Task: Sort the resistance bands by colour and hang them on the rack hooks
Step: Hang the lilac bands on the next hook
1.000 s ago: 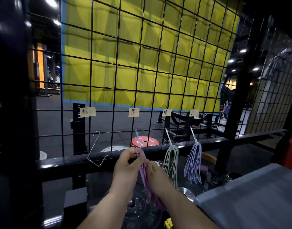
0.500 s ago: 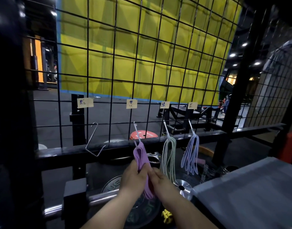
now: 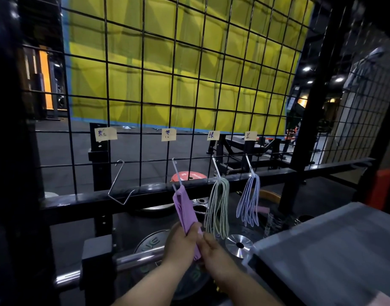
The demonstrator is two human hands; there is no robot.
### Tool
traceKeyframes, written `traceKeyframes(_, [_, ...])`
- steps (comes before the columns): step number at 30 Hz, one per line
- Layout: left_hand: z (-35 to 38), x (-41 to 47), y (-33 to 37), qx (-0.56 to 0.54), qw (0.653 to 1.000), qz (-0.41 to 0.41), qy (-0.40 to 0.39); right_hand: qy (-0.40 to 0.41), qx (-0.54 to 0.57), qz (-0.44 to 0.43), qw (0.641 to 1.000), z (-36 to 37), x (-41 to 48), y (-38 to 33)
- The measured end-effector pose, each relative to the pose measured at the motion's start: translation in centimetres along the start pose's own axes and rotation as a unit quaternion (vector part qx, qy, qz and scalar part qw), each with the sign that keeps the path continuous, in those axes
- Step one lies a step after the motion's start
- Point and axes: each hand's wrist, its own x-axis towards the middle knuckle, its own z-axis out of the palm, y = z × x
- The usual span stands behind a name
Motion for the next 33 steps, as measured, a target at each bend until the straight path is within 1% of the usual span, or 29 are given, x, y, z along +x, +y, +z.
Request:
traceKeyframes(2, [0.2, -0.2, -0.3, 0.021, 0.999, 0.015, 0.02, 0.001, -0.018, 0.0, 1.0, 0.1, -0.1, -0.1])
traceKeyframes(7, [0.2, -0.3, -1.0, 0.072, 0.996, 0.029, 0.038, -0.011, -0.036, 0.003, 0.999, 1.1, 0.6, 0.8])
traceKeyframes(11, [-0.1, -0.5, -1.8, 0.111, 0.993, 0.031, 0.03, -0.019, -0.025, 0.005, 0.999, 1.5, 0.4, 1.4])
traceKeyframes(16, [-0.2, -0.9, -1.5, 0.105, 0.994, 0.026, 0.018, -0.02, -0.022, -0.002, 1.0, 1.3, 0.2, 1.0])
traceKeyframes(20, [-0.2, -1.4, -1.5, 0.088, 0.996, 0.018, 0.019, -0.028, 0.008, 0.003, 1.0, 1.3, -0.2, 0.6])
traceKeyframes(23, [-0.1, -1.5, -1.7, 0.079, 0.997, 0.009, 0.019, -0.017, 0.006, 0.004, 1.0, 1.5, -0.3, 0.5])
traceKeyframes(27, [-0.2, -1.5, -1.9, 0.103, 0.994, 0.013, 0.036, -0.006, -0.013, 0.008, 1.0, 1.6, -0.3, 0.3])
traceKeyframes(30, [-0.2, -1.5, -1.8, 0.141, 0.989, 0.013, 0.045, -0.002, -0.017, 0.012, 1.0, 1.8, -0.3, 0.3])
traceKeyframes(33, [-0.2, -1.4, -1.8, 0.138, 0.989, 0.005, 0.049, 0.002, 0.0, 0.005, 1.0, 2.0, -0.6, -0.2])
